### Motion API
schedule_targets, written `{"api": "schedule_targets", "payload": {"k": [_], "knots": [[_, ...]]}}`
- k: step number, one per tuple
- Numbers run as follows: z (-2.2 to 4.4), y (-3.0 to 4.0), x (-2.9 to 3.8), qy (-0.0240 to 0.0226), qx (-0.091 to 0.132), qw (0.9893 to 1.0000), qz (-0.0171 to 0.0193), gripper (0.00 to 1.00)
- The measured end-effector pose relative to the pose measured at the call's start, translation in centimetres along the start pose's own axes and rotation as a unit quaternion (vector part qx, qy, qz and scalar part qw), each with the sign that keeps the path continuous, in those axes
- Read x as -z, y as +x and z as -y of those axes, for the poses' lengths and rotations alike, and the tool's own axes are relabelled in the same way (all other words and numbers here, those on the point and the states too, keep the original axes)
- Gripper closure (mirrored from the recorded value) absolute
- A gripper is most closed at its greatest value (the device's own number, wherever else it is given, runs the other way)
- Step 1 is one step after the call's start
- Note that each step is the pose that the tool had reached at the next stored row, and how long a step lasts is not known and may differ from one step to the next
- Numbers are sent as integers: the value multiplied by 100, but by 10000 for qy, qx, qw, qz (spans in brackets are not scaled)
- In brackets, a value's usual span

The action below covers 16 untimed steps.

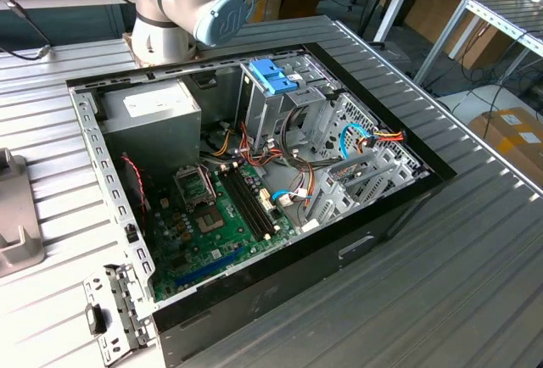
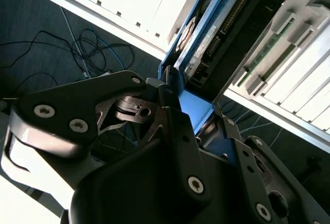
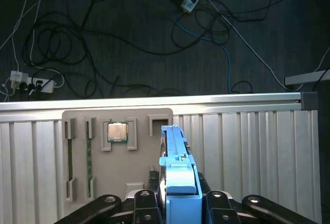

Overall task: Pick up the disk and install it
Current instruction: 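Pick up the disk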

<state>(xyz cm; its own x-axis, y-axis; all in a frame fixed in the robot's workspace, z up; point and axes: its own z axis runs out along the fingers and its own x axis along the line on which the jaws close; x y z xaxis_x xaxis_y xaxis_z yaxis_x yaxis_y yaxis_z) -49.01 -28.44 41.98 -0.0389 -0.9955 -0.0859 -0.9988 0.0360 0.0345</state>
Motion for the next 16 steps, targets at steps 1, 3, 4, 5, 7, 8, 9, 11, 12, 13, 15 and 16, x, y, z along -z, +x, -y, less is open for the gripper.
{"api": "schedule_targets", "payload": {"k": [1,3,4,5,7,8,9,11,12,13,15,16], "knots": [[0,-1,7,0,0,10000,1,63],[-1,-2,24,0,0,10000,3,63],[-1,-3,29,0,0,10000,4,63],[-1,-3,38,0,0,10000,5,63],[-2,-5,59,-1,0,10000,7,63],[-2,-6,69,0,0,10000,8,63],[-3,-7,76,0,0,10000,8,63],[-3,-8,93,0,0,10000,9,63],[-4,-9,100,0,0,10000,10,63],[-4,-10,116,-1,0,10000,11,63],[-5,-11,131,0,0,10000,12,63],[-5,-12,144,0,0,10000,13,63]]}}
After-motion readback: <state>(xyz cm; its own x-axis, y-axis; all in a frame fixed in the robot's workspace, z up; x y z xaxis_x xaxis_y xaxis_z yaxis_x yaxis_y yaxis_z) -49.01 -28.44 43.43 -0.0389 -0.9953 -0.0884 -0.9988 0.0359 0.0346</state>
